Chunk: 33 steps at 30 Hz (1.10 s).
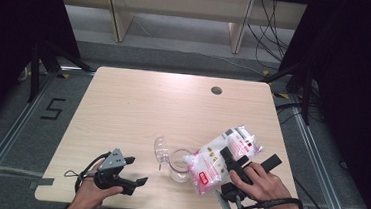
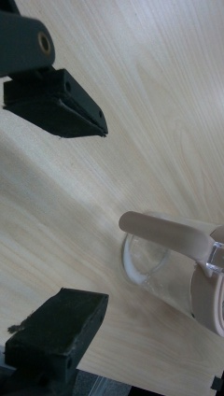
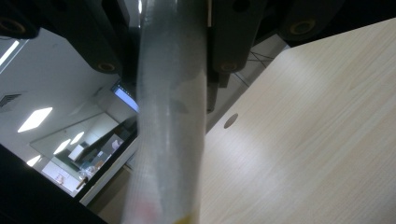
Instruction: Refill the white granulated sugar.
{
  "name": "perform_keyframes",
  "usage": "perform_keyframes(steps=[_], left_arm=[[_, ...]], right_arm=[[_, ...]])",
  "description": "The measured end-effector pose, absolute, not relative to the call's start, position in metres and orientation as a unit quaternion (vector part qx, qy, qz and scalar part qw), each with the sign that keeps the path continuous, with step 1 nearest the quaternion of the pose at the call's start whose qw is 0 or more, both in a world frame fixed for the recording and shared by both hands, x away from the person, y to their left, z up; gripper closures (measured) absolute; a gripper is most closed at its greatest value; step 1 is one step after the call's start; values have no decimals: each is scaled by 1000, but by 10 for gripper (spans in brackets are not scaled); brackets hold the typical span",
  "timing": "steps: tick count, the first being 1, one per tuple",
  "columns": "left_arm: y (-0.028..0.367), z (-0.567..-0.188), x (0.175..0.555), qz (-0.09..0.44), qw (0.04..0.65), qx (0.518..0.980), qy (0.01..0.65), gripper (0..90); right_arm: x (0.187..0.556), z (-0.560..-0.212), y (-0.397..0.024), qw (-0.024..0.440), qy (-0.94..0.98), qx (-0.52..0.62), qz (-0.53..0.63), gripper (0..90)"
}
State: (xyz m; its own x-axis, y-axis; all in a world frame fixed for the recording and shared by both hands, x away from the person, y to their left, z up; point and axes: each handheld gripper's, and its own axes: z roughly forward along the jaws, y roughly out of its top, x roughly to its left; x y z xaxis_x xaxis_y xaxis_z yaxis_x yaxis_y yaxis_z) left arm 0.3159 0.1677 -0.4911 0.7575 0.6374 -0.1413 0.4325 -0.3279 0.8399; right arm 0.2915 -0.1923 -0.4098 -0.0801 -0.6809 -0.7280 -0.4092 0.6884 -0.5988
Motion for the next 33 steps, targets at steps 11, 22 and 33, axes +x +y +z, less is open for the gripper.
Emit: perform_keyframes(steps=[11, 22, 33], left_arm=[[168, -491, 316, 111, 478, 806, 332, 154], [168, -490, 315, 110, 478, 806, 332, 155], [167, -490, 315, 109, 479, 805, 332, 155]], right_arm=[[296, -404, -189, 553, 714, -409, -131, 738], [298, -402, -188, 544, 719, -413, -129, 743], [299, -398, -185, 541, 717, -418, -132, 745]])
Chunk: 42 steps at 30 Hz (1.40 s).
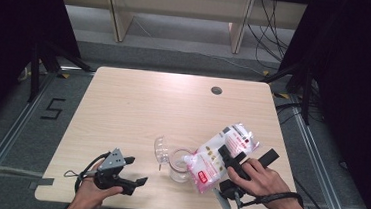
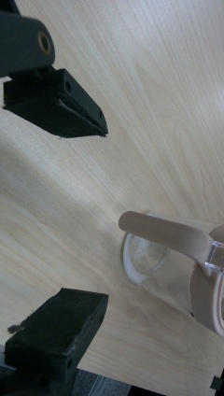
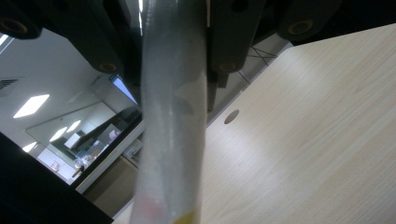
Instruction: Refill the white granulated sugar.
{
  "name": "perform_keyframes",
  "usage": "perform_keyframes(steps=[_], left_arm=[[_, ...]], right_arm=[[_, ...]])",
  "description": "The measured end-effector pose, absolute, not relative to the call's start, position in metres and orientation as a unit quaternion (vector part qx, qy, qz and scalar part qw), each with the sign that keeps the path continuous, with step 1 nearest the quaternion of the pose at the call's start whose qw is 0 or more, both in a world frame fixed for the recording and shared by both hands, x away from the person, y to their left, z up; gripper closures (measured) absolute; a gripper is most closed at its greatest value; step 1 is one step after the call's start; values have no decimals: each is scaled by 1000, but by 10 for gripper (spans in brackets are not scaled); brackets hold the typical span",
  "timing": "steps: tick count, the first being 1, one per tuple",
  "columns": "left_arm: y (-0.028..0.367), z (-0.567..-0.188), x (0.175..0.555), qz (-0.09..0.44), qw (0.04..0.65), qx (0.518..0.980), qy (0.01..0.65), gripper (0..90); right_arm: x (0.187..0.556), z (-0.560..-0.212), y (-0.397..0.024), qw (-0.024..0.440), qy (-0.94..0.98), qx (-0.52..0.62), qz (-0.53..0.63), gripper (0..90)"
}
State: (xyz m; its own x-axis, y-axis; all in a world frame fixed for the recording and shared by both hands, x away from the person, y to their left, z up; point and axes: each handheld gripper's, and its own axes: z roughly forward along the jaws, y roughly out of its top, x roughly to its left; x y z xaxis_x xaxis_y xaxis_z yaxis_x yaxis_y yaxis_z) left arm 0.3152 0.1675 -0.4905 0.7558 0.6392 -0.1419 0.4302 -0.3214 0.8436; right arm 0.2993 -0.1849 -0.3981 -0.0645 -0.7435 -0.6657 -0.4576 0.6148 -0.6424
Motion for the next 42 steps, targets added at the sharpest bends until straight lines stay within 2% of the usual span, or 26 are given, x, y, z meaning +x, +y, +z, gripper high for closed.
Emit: perform_keyframes(steps=[42], left_arm=[[168, -491, 316, 110, 474, 809, 330, 155]], right_arm=[[299, -399, -188, 539, 719, -420, -125, 765]])
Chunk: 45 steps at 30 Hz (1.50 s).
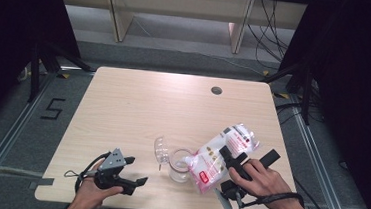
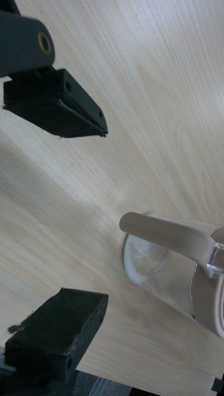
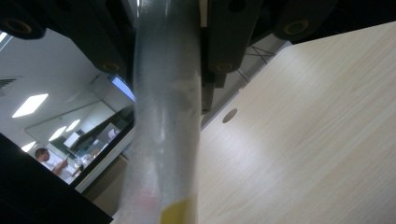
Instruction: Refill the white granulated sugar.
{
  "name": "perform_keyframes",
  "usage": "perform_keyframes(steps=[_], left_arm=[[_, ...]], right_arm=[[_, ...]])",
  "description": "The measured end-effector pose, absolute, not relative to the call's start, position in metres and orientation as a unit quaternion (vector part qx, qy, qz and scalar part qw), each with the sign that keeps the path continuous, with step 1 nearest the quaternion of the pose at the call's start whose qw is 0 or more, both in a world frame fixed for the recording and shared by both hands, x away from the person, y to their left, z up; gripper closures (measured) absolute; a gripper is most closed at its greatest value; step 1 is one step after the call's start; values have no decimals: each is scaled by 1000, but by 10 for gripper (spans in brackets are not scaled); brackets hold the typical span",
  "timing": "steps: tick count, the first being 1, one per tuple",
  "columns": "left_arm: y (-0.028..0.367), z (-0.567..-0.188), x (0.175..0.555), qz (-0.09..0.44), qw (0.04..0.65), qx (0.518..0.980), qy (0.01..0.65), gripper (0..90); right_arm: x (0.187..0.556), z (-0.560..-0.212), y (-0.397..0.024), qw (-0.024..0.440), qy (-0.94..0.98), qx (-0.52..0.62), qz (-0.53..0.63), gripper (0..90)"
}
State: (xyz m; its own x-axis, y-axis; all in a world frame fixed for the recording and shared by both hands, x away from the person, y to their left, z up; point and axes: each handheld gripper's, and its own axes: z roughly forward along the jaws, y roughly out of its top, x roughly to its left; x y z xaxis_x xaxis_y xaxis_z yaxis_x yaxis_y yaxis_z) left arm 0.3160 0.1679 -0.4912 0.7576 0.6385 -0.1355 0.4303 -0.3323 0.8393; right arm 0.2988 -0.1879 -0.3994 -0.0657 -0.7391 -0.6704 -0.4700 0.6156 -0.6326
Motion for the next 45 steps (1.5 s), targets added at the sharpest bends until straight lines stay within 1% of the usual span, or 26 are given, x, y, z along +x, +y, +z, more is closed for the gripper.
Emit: perform_keyframes(steps=[10, 12, 20, 21, 31, 32, 33, 34, 35, 36, 37, 38, 39, 40, 41, 45], left_arm=[[168, -491, 316, 111, 472, 810, 329, 155], [168, -491, 316, 111, 472, 810, 329, 155], [168, -491, 316, 111, 472, 810, 329, 155], [169, -491, 317, 114, 464, 816, 326, 155], [168, -491, 316, 112, 476, 806, 333, 155], [168, -491, 316, 113, 474, 808, 331, 155], [168, -491, 316, 113, 474, 808, 330, 155], [168, -491, 316, 113, 475, 808, 330, 155], [168, -491, 316, 111, 474, 808, 331, 155], [168, -491, 316, 111, 474, 808, 331, 155], [168, -491, 316, 111, 475, 808, 331, 155], [168, -491, 316, 111, 474, 809, 330, 155], [168, -491, 316, 110, 474, 809, 331, 155], [168, -491, 316, 110, 473, 809, 332, 155], [168, -491, 316, 112, 474, 808, 332, 155], [168, -491, 316, 113, 474, 807, 333, 155]], right_arm=[[299, -401, -190, 546, 719, -413, -122, 770], [300, -400, -190, 540, 723, -414, -122, 770], [301, -397, -189, 540, 716, -423, -131, 771], [300, -395, -189, 541, 716, -419, -134, 772], [300, -393, -188, 543, 712, -424, -136, 773], [306, -392, -178, 503, 690, -498, -149, 773], [306, -392, -178, 503, 690, -498, -149, 773], [308, -392, -175, 483, 684, -524, -153, 774], [300, -393, -187, 543, 712, -424, -136, 774], [300, -393, -187, 544, 711, -424, -136, 774], [305, -391, -179, 513, 691, -488, -147, 774], [305, -391, -179, 513, 691, -488, -147, 774], [308, -391, -174, 482, 683, -528, -153, 774], [308, -391, -175, 489, 685, -518, -152, 774], [299, -392, -187, 541, 716, -421, -135, 774], [300, -391, -186, 544, 710, -426, -134, 775]])
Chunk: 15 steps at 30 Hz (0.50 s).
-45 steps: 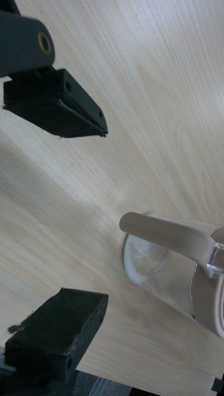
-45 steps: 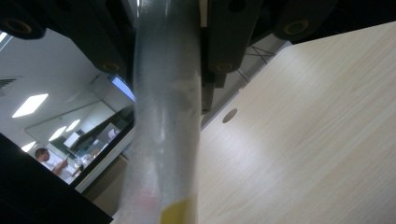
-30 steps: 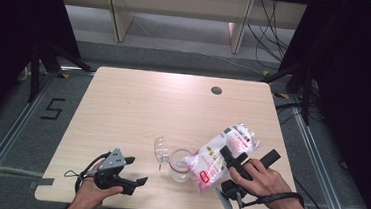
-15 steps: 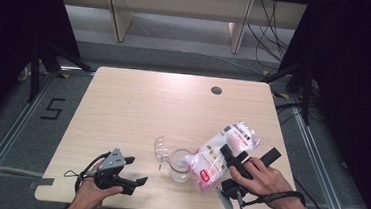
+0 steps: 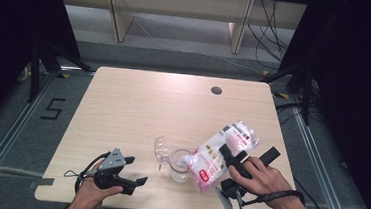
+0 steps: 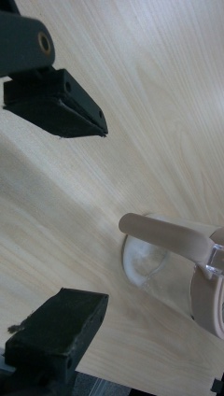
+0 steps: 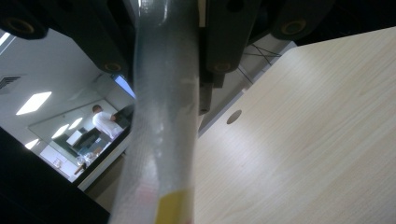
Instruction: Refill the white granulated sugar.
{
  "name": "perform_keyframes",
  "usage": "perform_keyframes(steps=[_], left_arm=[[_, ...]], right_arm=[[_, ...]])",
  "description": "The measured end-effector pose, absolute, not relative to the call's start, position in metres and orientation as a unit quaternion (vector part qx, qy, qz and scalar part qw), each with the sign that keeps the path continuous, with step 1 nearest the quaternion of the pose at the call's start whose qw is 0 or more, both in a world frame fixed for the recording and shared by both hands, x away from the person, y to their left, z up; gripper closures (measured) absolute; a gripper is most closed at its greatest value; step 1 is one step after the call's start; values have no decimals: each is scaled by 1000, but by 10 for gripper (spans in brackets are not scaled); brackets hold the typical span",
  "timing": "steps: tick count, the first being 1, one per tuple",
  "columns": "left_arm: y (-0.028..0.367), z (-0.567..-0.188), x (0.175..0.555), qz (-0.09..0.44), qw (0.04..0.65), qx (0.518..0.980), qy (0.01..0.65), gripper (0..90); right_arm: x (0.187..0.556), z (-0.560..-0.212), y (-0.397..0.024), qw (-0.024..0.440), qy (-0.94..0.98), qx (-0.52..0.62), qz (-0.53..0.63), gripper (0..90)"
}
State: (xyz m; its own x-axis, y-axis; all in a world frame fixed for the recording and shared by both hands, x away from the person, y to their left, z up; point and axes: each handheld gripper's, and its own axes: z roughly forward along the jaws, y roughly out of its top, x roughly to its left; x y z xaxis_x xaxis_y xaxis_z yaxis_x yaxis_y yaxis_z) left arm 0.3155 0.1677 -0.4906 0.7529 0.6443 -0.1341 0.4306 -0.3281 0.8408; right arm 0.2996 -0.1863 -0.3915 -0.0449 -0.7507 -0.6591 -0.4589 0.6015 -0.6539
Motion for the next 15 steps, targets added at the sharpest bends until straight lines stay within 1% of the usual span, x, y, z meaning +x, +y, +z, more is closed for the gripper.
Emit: perform_keyframes(steps=[2, 3, 4, 7, 8, 9, 10, 15], left_arm=[[168, -490, 316, 113, 473, 809, 331, 155], [168, -490, 316, 113, 473, 809, 331, 155], [168, -491, 316, 113, 473, 808, 332, 155], [168, -491, 316, 113, 474, 808, 331, 155], [168, -491, 316, 113, 475, 808, 330, 155], [168, -491, 316, 113, 475, 808, 330, 155], [168, -491, 316, 113, 475, 808, 331, 155], [168, -491, 316, 111, 476, 807, 331, 155]], right_arm=[[300, -392, -186, 540, 709, -433, -136, 775], [306, -390, -176, 506, 686, -501, -147, 775], [308, -391, -172, 481, 680, -533, -153, 776], [307, -392, -175, 491, 690, -510, -148, 776], [305, -393, -180, 521, 692, -480, -139, 776], [305, -393, -180, 521, 692, -480, -139, 776], [301, -393, -184, 539, 708, -436, -134, 776], [300, -392, -185, 542, 710, -429, -134, 778]])
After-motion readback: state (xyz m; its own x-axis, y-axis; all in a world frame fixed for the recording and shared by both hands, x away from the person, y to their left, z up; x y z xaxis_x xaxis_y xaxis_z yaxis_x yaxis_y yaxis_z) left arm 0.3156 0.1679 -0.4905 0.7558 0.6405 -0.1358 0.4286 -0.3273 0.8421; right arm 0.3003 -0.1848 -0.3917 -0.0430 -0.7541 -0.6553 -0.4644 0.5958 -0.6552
